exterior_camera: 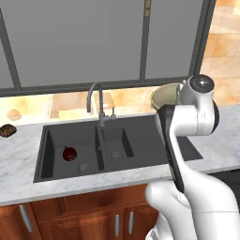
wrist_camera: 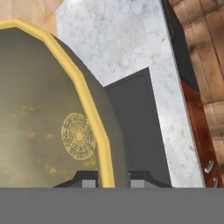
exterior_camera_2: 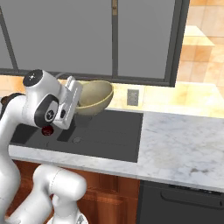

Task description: Pick the mug and place it in the sink. Pick the bowl and place it in the open cabinet and then close the cabinet.

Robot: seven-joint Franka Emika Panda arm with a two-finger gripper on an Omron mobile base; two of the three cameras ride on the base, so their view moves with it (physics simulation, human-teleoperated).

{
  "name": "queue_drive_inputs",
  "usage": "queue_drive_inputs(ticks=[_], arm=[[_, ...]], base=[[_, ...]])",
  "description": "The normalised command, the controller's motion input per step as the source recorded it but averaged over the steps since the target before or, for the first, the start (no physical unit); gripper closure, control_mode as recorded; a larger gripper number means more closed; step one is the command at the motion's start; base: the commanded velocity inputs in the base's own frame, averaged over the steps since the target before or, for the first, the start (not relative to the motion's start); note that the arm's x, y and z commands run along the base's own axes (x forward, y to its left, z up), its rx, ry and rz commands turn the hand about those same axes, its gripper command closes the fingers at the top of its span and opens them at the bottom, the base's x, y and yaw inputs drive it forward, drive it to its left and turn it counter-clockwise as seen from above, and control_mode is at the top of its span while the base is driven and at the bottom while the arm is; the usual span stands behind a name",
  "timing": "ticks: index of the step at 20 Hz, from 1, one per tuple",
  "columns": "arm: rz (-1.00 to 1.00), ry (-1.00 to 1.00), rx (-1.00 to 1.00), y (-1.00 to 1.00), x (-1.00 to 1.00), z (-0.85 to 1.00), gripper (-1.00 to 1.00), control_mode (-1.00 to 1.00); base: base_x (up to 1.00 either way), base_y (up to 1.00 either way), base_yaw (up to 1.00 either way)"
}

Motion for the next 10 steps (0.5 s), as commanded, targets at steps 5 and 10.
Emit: queue_drive_inputs(ticks=[5,10], arm=[[0.0,0.0,0.18,0.22,-0.31,0.0,1.0,-1.0],[0.06,0.0,0.07,0.15,-0.11,0.11,1.0,-1.0]], base=[[0.0,0.0,0.0],[0.0,0.0,0.0]])
